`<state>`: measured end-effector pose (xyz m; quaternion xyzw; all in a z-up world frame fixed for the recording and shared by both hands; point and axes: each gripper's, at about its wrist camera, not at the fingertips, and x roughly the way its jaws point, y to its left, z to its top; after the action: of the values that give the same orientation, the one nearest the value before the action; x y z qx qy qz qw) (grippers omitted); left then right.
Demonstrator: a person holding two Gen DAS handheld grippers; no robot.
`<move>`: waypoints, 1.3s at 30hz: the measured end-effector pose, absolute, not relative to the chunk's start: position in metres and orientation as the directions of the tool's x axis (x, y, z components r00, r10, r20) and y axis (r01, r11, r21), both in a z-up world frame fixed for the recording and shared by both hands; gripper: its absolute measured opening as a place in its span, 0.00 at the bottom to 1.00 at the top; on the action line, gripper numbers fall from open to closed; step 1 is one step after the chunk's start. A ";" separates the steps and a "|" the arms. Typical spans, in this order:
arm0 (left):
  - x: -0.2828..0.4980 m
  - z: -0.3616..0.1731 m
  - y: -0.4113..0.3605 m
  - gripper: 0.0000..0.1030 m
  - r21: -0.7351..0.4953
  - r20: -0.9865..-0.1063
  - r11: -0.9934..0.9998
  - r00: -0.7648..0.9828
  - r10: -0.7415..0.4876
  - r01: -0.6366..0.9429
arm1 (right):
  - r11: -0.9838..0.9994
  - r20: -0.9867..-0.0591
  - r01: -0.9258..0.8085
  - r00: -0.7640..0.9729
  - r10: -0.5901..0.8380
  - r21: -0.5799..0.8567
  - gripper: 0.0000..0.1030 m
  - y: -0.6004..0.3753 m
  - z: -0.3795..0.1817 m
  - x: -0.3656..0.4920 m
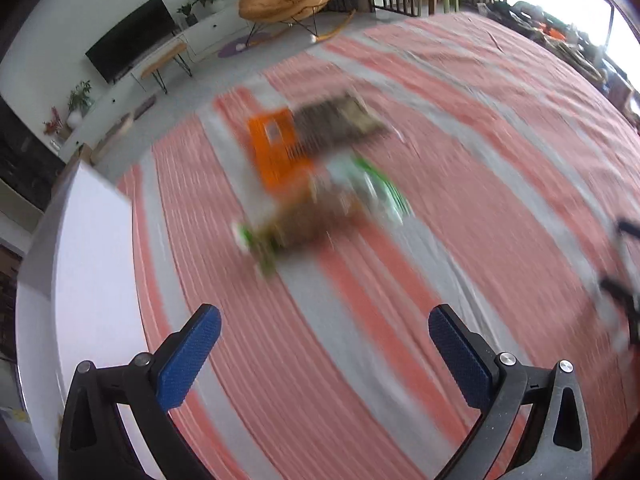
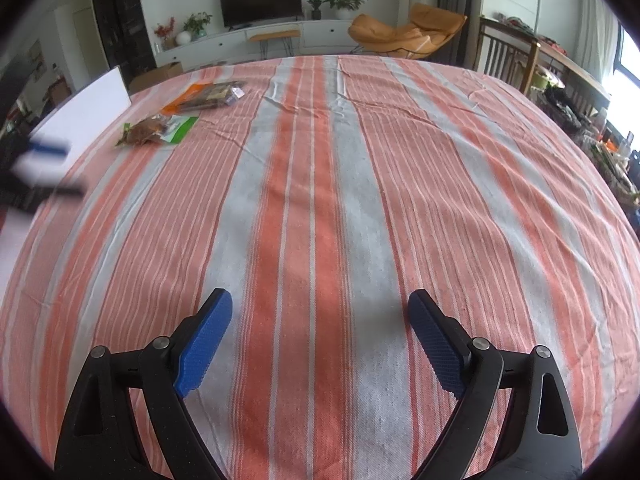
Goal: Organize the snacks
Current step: 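Lower the left tool around the clear bag with the green top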
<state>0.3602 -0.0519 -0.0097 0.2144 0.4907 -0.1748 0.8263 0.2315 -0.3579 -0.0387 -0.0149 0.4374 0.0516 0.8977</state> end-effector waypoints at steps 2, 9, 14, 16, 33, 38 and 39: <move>0.376 -0.009 -0.060 1.00 0.200 -0.870 0.827 0.483 -0.097 0.526 | 0.994 -0.787 -0.106 0.612 0.082 0.021 0.89 -0.358 -0.038 0.231; 0.420 -0.038 -0.080 0.81 0.176 -0.895 0.786 0.429 -0.123 0.592 | 0.994 -0.786 -0.106 0.612 0.082 0.022 0.90 -0.357 -0.038 0.231; 0.406 -0.033 -0.064 0.63 0.032 -0.902 0.836 0.376 -0.211 0.547 | 0.994 -0.785 -0.106 0.613 0.087 0.028 0.90 -0.357 -0.038 0.230; 0.387 -0.032 -0.061 0.62 0.034 -0.912 0.867 0.370 -0.176 0.497 | 0.994 -0.786 -0.106 0.612 0.087 0.027 0.90 -0.356 -0.039 0.230; 0.255 -0.027 -0.049 0.81 -0.056 -0.951 0.771 0.201 -0.235 0.634 | 0.994 -0.786 -0.102 0.613 0.084 0.027 0.89 -0.357 -0.039 0.230; 0.256 -0.044 -0.038 0.51 -0.034 -0.949 0.781 0.224 -0.221 0.624 | 0.994 -0.785 -0.102 0.613 0.086 0.030 0.89 -0.358 -0.039 0.230; 0.259 -0.042 -0.031 0.48 -0.060 -0.948 0.809 0.220 -0.230 0.584 | 0.994 -0.785 -0.102 0.613 0.087 0.031 0.89 -0.358 -0.039 0.230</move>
<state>0.2588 -0.0311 -0.0424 0.1570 0.5649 -0.2660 0.7651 0.2301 -0.3579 -0.0389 -0.0082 0.4367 0.0526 0.8980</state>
